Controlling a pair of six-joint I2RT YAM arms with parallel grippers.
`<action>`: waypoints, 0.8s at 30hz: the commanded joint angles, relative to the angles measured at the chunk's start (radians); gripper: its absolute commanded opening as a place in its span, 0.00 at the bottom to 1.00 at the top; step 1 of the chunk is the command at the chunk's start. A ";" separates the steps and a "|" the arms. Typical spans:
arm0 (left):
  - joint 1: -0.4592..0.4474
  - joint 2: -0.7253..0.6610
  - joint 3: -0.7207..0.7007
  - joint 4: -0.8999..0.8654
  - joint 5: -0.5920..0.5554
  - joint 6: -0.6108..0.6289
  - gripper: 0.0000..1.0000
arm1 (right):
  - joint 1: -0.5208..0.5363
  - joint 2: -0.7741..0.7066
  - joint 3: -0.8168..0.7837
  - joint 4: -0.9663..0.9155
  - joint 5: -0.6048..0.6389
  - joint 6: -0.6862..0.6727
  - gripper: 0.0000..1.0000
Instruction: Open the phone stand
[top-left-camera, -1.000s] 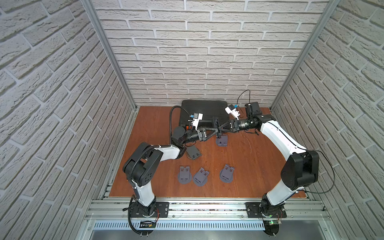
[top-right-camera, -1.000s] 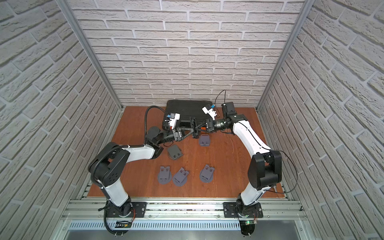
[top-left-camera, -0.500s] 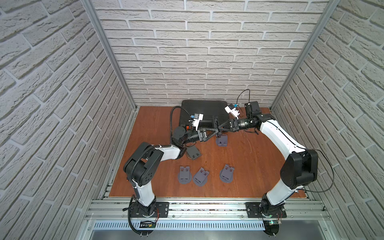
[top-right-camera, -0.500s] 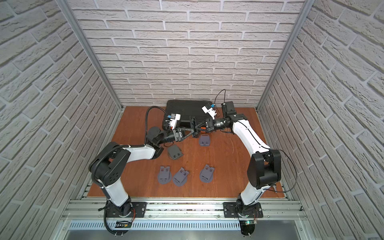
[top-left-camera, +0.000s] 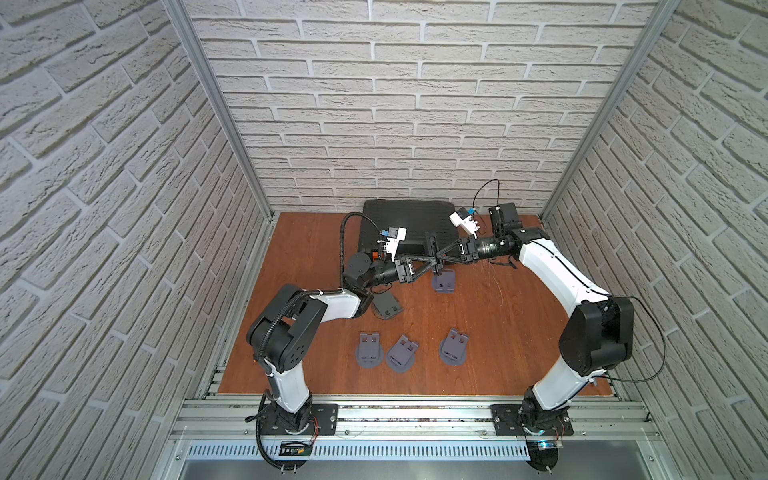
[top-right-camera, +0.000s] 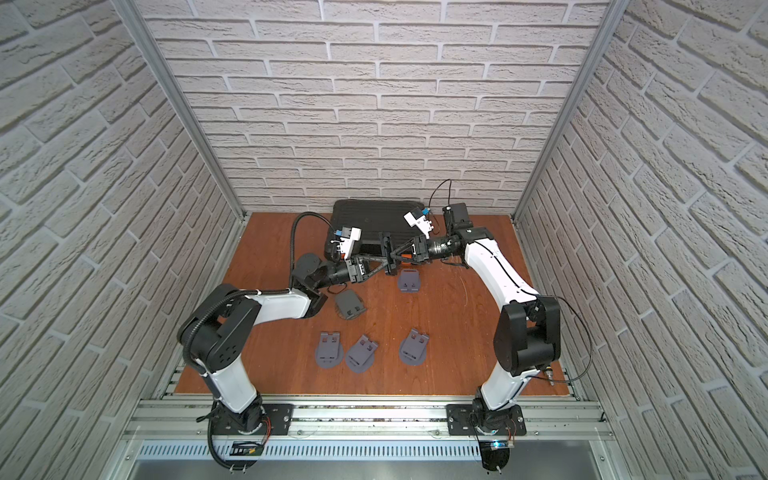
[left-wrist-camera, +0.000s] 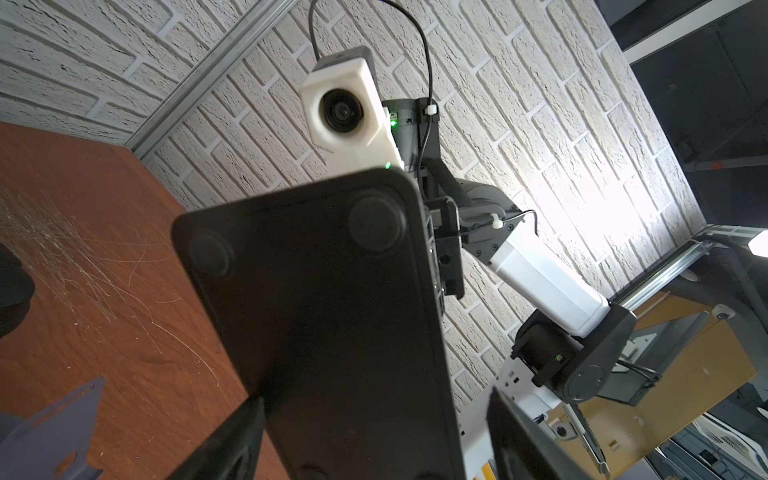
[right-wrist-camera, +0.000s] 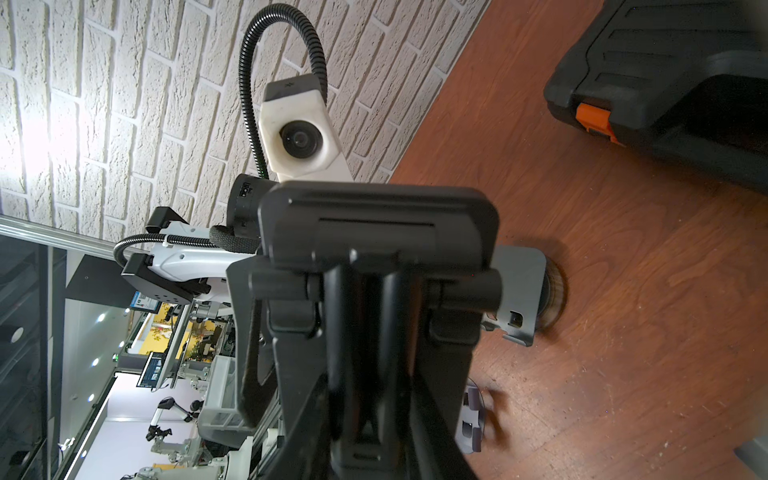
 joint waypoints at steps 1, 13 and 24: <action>-0.008 -0.005 0.012 0.078 0.027 0.024 0.84 | 0.005 0.011 0.027 0.038 -0.081 -0.042 0.07; -0.009 -0.014 0.019 0.078 0.027 0.016 0.84 | 0.007 0.034 0.028 0.037 -0.145 -0.096 0.07; -0.009 -0.023 0.006 0.078 0.028 0.016 0.81 | 0.005 0.044 0.043 0.016 -0.147 -0.121 0.07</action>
